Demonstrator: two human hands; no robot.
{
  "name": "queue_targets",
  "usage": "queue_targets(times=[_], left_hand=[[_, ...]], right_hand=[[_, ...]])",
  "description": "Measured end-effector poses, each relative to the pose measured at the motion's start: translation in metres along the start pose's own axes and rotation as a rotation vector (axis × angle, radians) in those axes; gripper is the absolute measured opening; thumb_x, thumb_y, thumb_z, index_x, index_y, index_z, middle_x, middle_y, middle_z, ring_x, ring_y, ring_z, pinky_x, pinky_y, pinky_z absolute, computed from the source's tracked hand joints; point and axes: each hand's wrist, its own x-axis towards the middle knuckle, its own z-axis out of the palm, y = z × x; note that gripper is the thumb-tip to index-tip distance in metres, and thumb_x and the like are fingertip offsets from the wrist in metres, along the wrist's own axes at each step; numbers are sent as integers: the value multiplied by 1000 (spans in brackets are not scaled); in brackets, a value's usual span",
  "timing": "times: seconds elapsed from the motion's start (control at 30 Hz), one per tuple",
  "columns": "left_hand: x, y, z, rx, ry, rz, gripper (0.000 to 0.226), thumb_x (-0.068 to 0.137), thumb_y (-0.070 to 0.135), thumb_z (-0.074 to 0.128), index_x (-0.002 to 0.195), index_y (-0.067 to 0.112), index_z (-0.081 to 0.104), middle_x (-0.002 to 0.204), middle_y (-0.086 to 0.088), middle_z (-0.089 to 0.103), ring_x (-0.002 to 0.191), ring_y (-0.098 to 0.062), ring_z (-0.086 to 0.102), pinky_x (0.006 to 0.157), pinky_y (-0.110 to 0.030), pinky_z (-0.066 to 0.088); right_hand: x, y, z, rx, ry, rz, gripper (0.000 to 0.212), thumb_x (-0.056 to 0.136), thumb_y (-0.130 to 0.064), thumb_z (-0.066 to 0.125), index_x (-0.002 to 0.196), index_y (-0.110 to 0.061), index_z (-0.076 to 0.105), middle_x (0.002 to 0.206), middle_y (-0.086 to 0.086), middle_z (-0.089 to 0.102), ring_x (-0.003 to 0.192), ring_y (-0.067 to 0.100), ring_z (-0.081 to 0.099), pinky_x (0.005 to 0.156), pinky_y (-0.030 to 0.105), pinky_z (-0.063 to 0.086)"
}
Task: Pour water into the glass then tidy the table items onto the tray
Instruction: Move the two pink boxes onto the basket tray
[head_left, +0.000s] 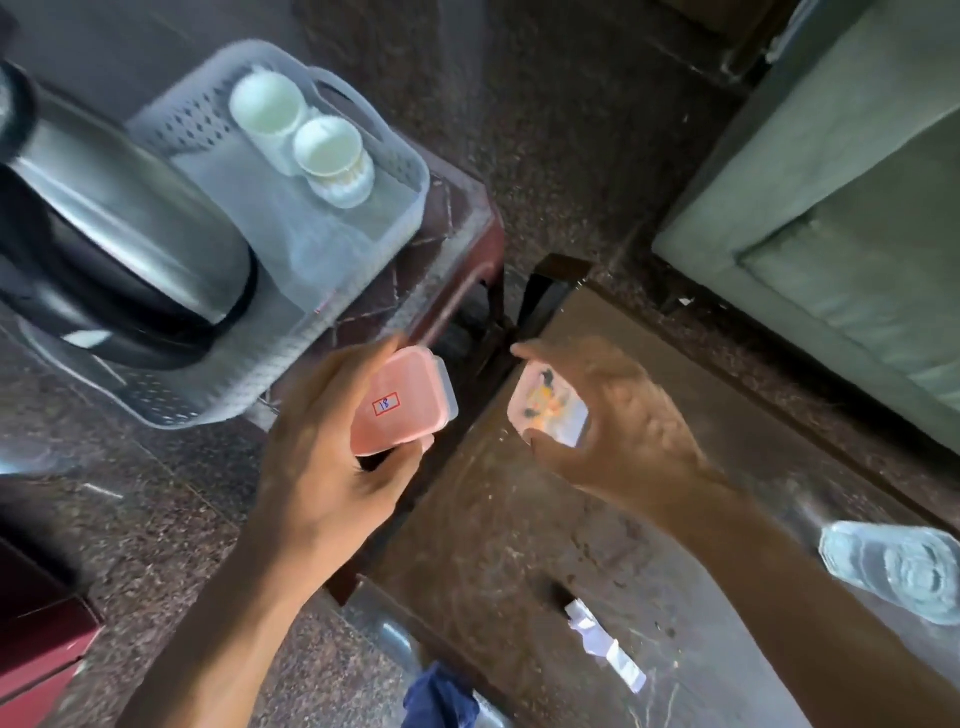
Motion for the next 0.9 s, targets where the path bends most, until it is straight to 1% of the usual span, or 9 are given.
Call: queue_targets(times=[0.17,0.23,0.33,0.47,0.53,0.63,0.73,0.77,0.9], left_hand=[[23,-10,-44,41,21,-28,82,79,7,91,154,14,60,146,-11,62,134,-23,60,115,-12,40],[29,-11,-57,51,25,-42,80,79,6,90,153,13,60,146,-6,60,134,-25,58,115,-22,46],[33,-16,-71,53,19,-114,85,74,-2,91,152,14,61,140,6,55,130,-28,58,109,-41,54],[41,-22,-78,20,20,-130,80,75,2,84,151,15,61,138,5,57,124,-23,60,107,-36,52],[43,-22,-75,18,-11,-155,82,75,2,84,151,18,60,140,5,55,125,-22,60,107,-32,50],[42,-28,-73,5,-81,-222,82,81,7,83,154,27,55,146,8,50,130,-16,56,107,-22,44],[38,-36,-75,-25,-133,-227,82,83,9,82,156,27,52,148,6,50,130,-13,56,106,-6,37],[38,-37,-75,-34,-138,-223,82,82,9,82,156,27,52,146,7,50,127,-11,56,104,-1,35],[37,-37,-76,-61,-143,-220,80,83,16,81,155,30,53,145,11,51,121,-6,56,102,0,37]], right_hand=[[56,-53,-23,159,158,-76,60,74,-40,73,133,-35,61,128,-6,64,106,15,65,87,40,60],[77,-70,-25,181,191,-105,56,73,-44,69,126,-31,61,120,-11,66,105,16,63,86,32,57],[108,-89,-18,183,225,-77,52,73,-44,75,121,-31,60,108,-18,64,106,18,56,81,11,39],[148,-112,-1,224,266,-51,49,73,-32,91,111,-25,62,105,-16,63,101,16,61,78,19,42],[164,-122,8,240,259,-55,48,72,-30,95,108,-23,64,107,-11,70,97,12,65,78,21,51],[181,-133,21,262,249,-50,48,71,-28,96,107,-21,65,112,-4,73,98,15,68,82,37,62],[196,-140,34,260,248,-60,46,69,-28,97,103,-21,66,108,-5,72,94,13,65,77,11,53],[201,-142,37,254,244,-68,46,69,-28,97,103,-19,67,109,-4,71,94,13,65,76,11,53],[214,-155,51,181,218,-107,46,72,-29,96,105,-17,65,113,3,64,98,23,66,87,43,58]])
